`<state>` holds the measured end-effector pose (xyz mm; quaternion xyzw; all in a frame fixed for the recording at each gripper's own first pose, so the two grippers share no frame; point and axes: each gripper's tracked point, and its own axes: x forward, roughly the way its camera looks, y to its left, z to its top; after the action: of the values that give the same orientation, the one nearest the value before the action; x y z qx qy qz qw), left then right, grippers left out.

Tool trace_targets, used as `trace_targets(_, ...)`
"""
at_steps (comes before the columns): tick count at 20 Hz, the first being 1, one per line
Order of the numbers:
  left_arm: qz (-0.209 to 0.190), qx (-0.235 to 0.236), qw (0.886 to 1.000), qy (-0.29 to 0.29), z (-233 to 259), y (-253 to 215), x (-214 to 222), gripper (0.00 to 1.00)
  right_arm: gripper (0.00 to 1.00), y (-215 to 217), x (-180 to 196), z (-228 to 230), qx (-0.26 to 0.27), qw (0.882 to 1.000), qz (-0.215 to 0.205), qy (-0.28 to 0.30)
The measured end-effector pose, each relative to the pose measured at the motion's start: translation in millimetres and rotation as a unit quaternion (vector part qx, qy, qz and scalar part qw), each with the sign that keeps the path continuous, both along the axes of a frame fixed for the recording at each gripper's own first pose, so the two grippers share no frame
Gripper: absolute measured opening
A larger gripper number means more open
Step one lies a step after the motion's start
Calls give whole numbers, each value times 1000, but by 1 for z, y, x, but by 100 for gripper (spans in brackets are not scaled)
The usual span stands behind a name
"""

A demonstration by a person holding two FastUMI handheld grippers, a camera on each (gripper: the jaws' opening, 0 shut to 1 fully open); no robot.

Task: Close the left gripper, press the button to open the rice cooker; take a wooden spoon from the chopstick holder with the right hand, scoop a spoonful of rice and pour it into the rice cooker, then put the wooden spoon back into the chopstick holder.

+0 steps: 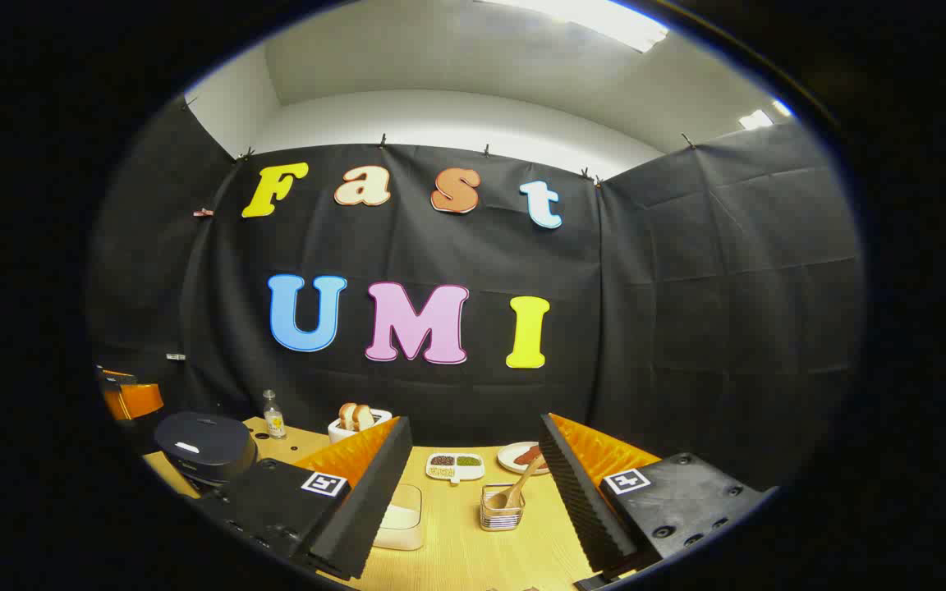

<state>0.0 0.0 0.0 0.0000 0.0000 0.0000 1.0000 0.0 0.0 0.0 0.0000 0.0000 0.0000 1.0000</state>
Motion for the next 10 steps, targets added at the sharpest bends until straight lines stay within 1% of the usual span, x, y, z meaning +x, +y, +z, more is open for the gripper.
trace_targets(2,-4,5,1000,3,-1,-5,2,95,97,-5,0,-4,-2,1000,-5,3)
trace_targets(4,-4,7,1000,4,0,-9,6,95,98,-14,4,-17,1,1000,-10,19)
trace_targets(6,7,5,1000,3,1,-10,10,95,98,-17,11,-25,9,999,-11,34)
trace_targets(7,16,6,1000,3,2,-8,13,95,98,-19,15,-26,10,999,-12,35)
trace_targets(10,23,12,1000,12,0,-14,18,95,98,-25,29,-29,8,999,-9,35)
